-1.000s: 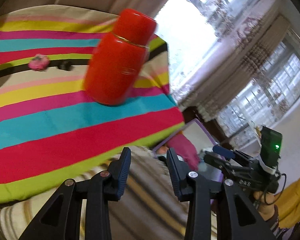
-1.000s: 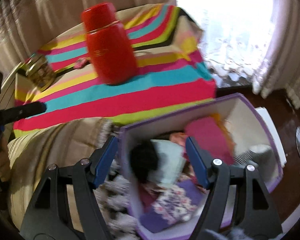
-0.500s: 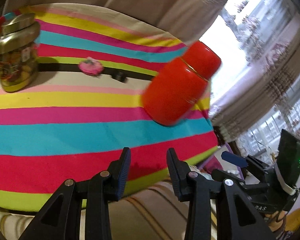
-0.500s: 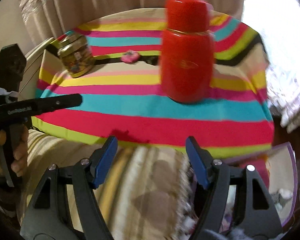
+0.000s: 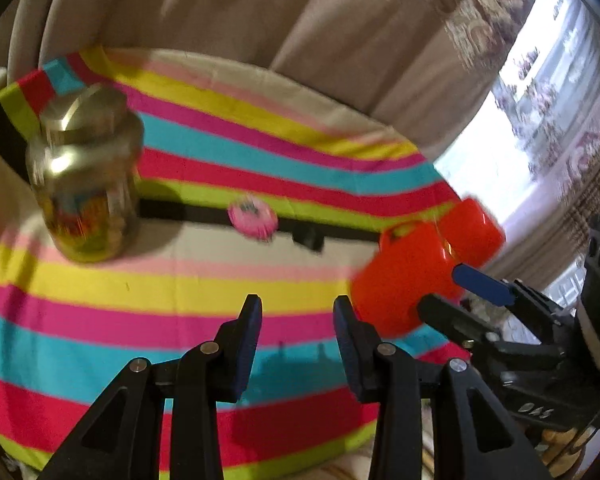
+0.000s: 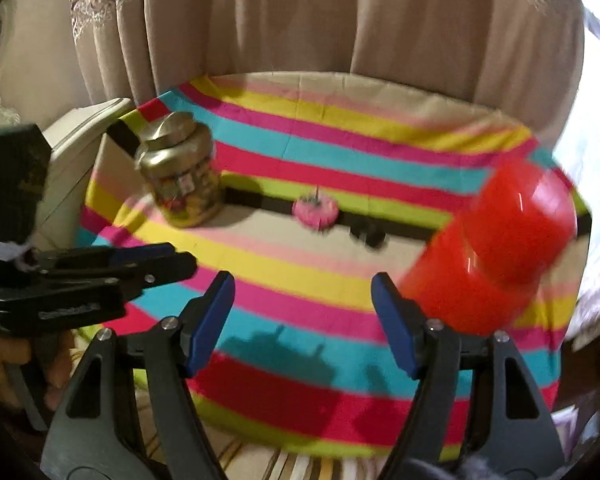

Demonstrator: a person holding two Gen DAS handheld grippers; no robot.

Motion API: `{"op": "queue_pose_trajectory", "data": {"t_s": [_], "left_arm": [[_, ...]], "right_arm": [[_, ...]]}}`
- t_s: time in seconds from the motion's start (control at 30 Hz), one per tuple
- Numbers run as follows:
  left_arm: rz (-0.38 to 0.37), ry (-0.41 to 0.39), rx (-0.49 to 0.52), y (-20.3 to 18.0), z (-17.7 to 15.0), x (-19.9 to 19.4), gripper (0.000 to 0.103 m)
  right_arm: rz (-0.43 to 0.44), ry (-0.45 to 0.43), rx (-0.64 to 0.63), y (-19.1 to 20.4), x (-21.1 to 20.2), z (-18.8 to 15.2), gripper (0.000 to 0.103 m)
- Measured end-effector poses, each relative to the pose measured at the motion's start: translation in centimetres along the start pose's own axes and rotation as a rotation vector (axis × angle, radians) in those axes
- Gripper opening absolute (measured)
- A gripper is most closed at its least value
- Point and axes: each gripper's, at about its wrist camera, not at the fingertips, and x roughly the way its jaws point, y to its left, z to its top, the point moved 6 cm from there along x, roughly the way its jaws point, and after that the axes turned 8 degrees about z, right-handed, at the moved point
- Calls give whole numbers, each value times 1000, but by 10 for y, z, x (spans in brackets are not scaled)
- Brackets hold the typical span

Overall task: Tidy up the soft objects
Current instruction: 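Move both tools back over the bed toward the pink round pouch, then grasp the pink floral pouch with the left tool while the right tool grasps the black strap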

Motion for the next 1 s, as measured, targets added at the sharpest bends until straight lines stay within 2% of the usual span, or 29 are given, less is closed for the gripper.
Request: {"op": "queue_pose_trajectory", "data": {"t_s": [0.1,0.2,0.37,0.5,0.67,1.0], "left_arm": [[3,-38,-24,5,27,1,51],[10,-58,-56,11,48,4,53],[27,-62,-120,29,74,21,54],[60,-49,-135,36,84,43,55],[105,-42,-114,36,95,71,65],[112,38,-124,43,95,134,67]], "right_arm": [[-37,13,-34,0,19,20,80],[-67,31,-34,-7,43,30,80],[-59,57,34,-25,77,40,80],[-97,77,53,-38,110,46,80],[-112,101,118,-59,146,44,80],[-194,263,78,-83,211,15,80]]}}
